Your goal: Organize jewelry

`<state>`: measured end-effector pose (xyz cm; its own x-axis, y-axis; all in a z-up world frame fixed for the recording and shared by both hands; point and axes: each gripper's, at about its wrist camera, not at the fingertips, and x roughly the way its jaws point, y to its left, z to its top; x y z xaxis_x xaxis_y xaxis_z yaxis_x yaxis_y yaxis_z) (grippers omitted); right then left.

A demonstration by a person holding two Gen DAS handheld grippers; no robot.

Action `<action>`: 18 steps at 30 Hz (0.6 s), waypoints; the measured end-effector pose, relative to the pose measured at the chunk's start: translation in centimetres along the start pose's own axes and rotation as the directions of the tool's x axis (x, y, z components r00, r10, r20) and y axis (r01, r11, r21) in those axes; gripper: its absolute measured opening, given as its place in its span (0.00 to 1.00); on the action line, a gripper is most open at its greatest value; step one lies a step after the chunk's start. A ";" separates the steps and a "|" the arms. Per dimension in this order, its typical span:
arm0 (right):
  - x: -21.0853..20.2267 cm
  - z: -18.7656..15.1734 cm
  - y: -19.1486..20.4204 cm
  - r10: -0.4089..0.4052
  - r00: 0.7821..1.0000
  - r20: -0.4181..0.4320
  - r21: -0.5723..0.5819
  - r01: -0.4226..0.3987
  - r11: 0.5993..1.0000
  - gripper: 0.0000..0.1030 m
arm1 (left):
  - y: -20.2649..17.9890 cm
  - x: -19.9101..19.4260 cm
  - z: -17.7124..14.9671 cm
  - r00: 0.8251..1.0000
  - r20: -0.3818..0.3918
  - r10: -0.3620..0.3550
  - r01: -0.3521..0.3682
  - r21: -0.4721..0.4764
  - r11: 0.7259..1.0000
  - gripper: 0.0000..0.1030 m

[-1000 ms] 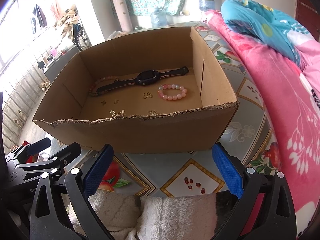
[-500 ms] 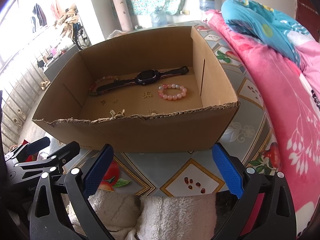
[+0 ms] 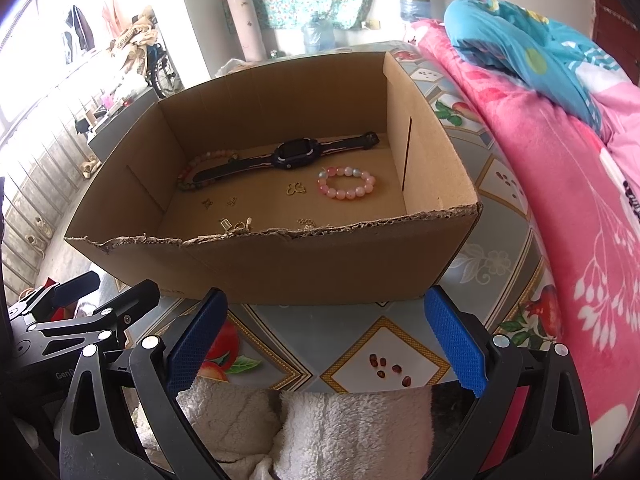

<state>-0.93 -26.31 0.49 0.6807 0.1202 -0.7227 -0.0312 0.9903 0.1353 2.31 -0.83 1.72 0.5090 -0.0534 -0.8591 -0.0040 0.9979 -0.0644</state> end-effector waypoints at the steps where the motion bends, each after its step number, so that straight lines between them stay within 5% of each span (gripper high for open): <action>1: 0.0 0.0 0.0 0.000 1.000 0.001 0.000 0.000 1.000 0.92 | 0.0 0.0 0.0 1.000 0.001 0.000 0.000 0.000 1.000 0.94; 18: 0.0 0.0 -0.2 0.004 1.000 -0.002 -0.001 -0.004 1.000 0.92 | -0.1 -0.1 0.1 1.000 -0.001 0.000 0.000 0.002 1.000 0.94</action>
<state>-0.90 -26.49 0.49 0.6793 0.1247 -0.7232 -0.0349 0.9898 0.1379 2.34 -0.88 1.82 0.5085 -0.0536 -0.8594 -0.0023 0.9980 -0.0637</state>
